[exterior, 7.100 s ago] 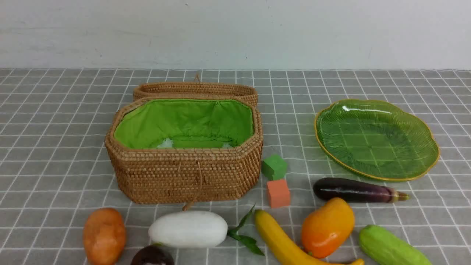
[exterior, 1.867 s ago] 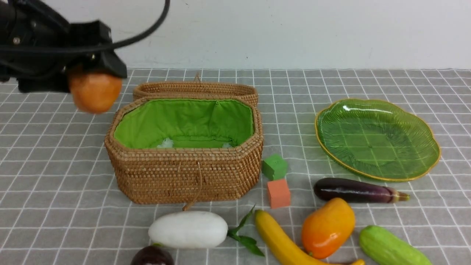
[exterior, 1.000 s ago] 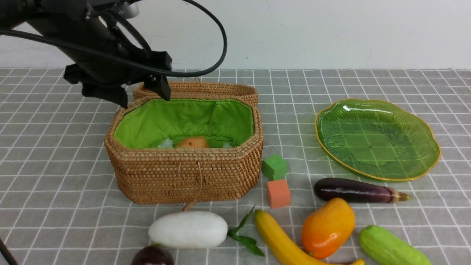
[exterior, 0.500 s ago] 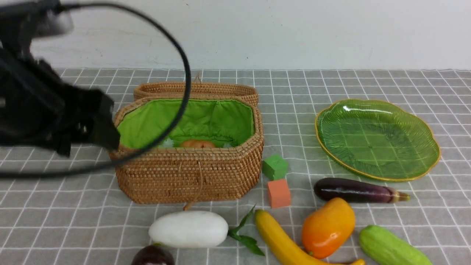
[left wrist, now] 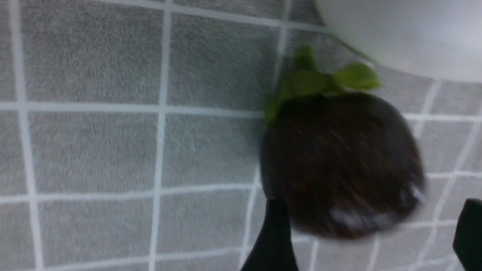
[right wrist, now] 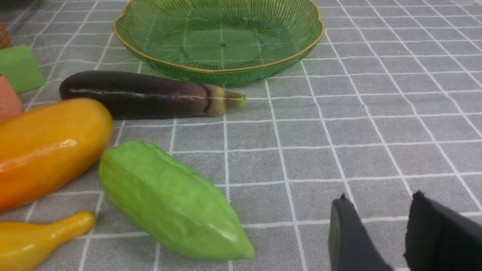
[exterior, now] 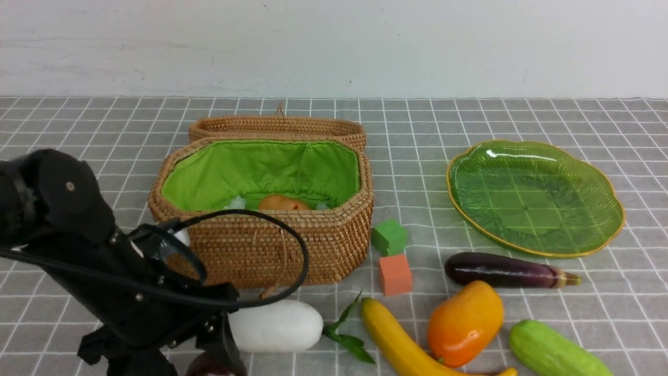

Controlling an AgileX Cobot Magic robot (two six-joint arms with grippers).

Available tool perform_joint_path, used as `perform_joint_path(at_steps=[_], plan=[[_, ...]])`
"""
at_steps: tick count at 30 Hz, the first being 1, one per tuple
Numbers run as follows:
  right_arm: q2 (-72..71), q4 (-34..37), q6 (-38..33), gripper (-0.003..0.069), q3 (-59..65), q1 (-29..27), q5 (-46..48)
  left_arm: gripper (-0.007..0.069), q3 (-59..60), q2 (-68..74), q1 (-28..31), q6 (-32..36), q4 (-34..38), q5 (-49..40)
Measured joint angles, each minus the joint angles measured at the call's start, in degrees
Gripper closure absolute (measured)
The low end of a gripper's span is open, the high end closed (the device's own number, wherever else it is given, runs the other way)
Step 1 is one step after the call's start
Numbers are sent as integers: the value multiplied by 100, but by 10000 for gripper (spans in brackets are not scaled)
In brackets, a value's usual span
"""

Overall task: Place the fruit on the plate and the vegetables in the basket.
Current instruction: Grab a mangosteen with your left arm and put it on the plate on the right

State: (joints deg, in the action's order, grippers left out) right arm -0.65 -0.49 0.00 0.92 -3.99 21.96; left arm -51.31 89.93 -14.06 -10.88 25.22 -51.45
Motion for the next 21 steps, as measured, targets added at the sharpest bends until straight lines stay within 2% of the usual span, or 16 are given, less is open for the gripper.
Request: perform_joint_path(at_steps=[8, 13, 21], plan=[[0, 0, 0, 417, 0, 0, 0, 41, -121, 704, 0, 46, 290, 245], [0, 0, 0, 417, 0, 0, 0, 50, -262, 645, 0, 160, 80, 72], [0, 0, 0, 417, 0, 0, 0, 50, -1342, -690, 0, 339, -241, -1520]])
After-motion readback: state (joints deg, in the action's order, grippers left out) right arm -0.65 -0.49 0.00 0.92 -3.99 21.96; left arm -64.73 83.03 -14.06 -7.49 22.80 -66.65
